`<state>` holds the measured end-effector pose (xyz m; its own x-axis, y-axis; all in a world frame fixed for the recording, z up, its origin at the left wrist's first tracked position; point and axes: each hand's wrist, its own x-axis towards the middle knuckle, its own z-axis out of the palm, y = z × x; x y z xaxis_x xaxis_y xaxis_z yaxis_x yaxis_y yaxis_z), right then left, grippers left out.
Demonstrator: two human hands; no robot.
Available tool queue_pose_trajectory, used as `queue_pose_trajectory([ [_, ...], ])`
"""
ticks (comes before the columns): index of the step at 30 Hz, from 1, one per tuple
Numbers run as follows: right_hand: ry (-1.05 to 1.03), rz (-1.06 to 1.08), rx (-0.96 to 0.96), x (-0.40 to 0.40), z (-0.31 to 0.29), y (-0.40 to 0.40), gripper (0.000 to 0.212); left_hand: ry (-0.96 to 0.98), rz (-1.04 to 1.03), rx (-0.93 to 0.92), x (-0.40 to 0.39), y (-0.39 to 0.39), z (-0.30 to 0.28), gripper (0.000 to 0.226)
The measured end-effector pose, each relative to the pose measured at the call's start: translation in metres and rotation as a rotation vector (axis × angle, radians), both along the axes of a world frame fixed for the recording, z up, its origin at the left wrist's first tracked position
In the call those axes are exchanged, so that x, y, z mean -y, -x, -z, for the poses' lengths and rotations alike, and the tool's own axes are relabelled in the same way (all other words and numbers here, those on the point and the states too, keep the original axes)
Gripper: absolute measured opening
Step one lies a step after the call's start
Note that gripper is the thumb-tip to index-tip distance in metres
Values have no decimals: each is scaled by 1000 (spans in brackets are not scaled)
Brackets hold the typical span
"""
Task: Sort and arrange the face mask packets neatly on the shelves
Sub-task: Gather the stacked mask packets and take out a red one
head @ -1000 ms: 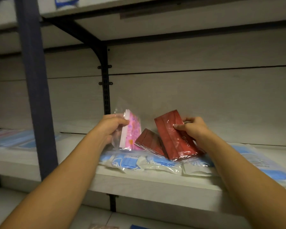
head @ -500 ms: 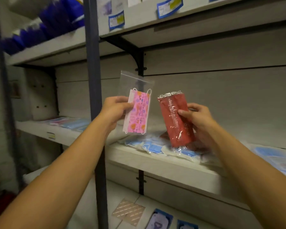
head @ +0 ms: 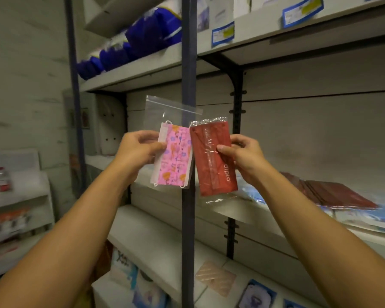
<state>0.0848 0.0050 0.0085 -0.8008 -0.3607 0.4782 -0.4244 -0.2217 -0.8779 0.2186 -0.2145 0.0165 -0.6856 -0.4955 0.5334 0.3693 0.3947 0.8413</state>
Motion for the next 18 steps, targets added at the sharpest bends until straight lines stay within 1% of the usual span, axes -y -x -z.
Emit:
queue_pose_trajectory([
  [3, -5, -24, 18, 34, 0, -17, 12, -30, -42, 4, 35, -23, 2, 23],
  [9, -35, -71, 42, 104, 10, -48, 14, -61, -90, 35, 110, -61, 5, 11],
  [12, -47, -58, 46, 136, 12, -57, 11, -65, -106, 38, 145, -77, 5, 12],
  [18, -15, -26, 74, 192, 9, -69, 12, -74, -128, 33, 214, -102, 8, 13],
])
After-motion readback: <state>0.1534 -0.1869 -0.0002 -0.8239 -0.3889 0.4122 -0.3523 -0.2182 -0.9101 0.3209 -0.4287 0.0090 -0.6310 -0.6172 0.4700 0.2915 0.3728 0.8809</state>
